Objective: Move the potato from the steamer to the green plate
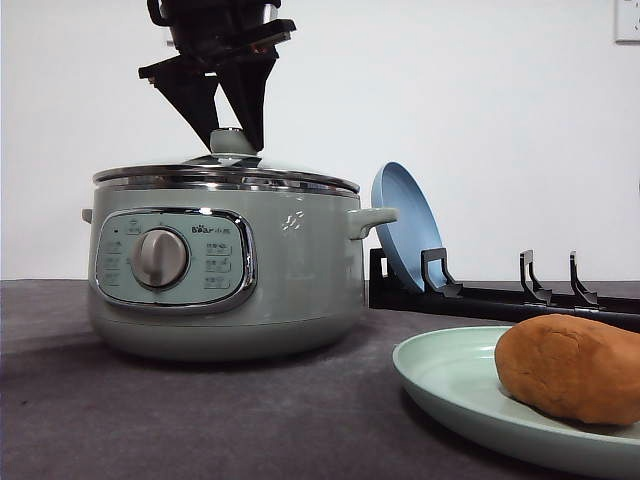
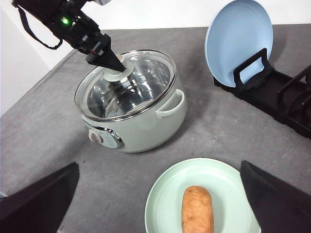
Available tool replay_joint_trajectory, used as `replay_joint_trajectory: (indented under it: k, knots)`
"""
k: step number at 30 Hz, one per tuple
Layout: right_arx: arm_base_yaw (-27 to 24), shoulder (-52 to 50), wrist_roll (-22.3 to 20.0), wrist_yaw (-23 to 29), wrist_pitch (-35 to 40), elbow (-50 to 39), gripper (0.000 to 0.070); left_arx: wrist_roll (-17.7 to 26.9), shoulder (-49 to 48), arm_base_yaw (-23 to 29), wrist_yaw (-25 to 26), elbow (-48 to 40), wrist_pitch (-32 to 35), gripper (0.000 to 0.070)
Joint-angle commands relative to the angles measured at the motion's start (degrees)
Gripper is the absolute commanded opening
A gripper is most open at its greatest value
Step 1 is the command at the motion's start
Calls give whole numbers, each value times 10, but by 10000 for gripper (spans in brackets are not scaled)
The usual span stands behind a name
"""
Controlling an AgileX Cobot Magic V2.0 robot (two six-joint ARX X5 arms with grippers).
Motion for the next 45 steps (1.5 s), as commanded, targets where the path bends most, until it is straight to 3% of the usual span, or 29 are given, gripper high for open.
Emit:
replay_joint_trajectory:
  k: [1,23,33,35,38,40,42,45]
  knots:
    - [3,2,-3,0,3,9,685,26,34,-6,16,4,20,0]
    - [3,2,-2,0,3,9,685,27,-1,-7,16,4,30,0]
    - [3,2,2,-11,3,9,685,10,-3,-5,16,4,-10,14]
    - [3,2,2,-13,3,9,685,7,-3,-5,16,4,-13,129]
    - [3,2,2,-15,3,9,685,-1,-8,-5,16,5,-12,402]
    - [3,2,2,-15,3,9,685,-3,-17,-5,16,5,-11,530]
    - [3,2,2,-15,3,9,685,-5,-30,-5,16,5,-12,567]
    - [3,2,1,-15,3,9,685,-15,-54,-4,16,5,-14,567]
